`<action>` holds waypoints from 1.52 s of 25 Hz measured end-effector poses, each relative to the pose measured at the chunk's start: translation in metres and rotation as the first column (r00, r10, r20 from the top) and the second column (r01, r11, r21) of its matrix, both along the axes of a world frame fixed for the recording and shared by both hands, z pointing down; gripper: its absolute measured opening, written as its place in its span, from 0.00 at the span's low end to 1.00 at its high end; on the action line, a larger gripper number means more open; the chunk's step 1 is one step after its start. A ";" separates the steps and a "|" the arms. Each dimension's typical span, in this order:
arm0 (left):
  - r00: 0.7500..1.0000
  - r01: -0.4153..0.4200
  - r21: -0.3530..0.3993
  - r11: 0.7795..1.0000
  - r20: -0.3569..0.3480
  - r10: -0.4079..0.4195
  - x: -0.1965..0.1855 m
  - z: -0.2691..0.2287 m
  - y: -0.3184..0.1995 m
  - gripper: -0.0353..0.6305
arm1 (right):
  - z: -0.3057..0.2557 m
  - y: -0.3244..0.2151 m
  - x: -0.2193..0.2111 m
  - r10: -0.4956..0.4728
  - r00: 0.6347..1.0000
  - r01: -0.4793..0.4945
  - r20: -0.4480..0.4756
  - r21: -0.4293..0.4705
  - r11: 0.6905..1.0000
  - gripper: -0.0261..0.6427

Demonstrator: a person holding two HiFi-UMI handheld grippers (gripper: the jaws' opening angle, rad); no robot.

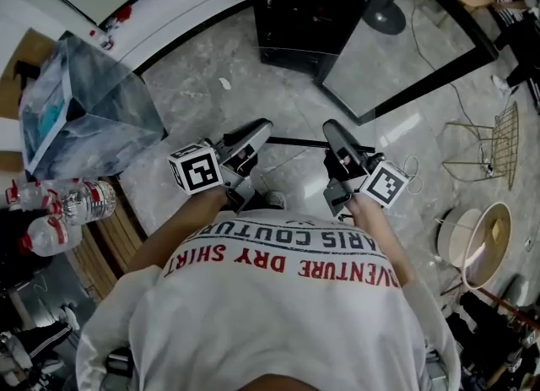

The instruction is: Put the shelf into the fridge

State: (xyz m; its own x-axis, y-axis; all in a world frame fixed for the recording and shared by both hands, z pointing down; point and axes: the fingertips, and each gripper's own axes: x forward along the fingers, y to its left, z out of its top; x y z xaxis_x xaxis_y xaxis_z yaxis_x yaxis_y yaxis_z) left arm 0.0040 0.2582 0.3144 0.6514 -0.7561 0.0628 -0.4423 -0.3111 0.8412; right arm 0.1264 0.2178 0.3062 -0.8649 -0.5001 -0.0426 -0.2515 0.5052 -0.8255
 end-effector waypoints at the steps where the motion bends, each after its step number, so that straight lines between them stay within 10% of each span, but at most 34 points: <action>1: 1.000 0.000 -0.002 1.000 0.001 0.000 0.000 0.002 -0.006 0.21 | 0.001 -0.007 -0.001 -0.002 1.000 0.002 -0.001 0.002 1.000 0.18; 38: 0.988 -0.155 -0.151 0.976 -0.025 0.153 -0.077 0.099 -0.307 0.22 | 0.100 -0.290 -0.071 0.152 0.986 -0.162 -0.072 -0.159 0.974 0.18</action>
State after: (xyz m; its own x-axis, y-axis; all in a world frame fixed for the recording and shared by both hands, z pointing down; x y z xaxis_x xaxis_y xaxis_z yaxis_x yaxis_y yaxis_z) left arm -0.0730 -0.0485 0.4139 0.7605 -0.6292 0.1603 -0.3880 -0.2424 0.8892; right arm 0.0555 -0.0719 0.4066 -0.7735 -0.6259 0.1000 -0.3680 0.3149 -0.8749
